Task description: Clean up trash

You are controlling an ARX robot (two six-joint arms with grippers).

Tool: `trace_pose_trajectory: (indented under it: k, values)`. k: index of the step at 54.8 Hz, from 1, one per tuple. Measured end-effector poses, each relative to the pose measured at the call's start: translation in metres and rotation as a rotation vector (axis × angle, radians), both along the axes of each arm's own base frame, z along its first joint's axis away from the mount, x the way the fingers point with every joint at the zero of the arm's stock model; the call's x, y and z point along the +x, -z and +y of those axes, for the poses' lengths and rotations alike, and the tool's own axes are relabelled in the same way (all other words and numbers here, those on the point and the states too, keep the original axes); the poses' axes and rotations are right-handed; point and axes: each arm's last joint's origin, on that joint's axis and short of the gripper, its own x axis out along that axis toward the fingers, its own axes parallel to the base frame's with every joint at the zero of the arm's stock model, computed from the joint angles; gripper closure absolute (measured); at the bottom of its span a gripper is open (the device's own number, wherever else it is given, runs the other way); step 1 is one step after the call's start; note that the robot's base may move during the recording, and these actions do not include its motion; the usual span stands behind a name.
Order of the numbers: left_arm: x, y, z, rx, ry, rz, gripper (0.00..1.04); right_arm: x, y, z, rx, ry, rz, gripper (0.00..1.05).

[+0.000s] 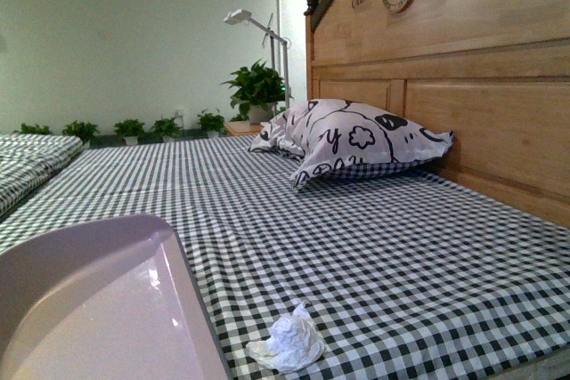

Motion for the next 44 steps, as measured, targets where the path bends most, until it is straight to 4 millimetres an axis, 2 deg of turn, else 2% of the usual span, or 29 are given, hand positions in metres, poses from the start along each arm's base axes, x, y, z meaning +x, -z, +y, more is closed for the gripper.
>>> trace_pose_trajectory:
  k: [18, 27, 44]
  values:
    - [0.016, 0.011, -0.004, -0.002, 0.013, 0.106, 0.77, 0.000, 0.000, 0.000, 0.000, 0.000, 0.000, 0.84]
    - [0.018, 0.018, -0.001, 0.003, 0.014, 0.146, 0.77, 0.000, 0.000, 0.000, 0.000, 0.000, 0.000, 0.84]
    - [0.022, 0.020, -0.002, -0.005, 0.022, 0.168, 0.77, 0.000, 0.000, 0.000, 0.000, 0.000, 0.000, 0.84]
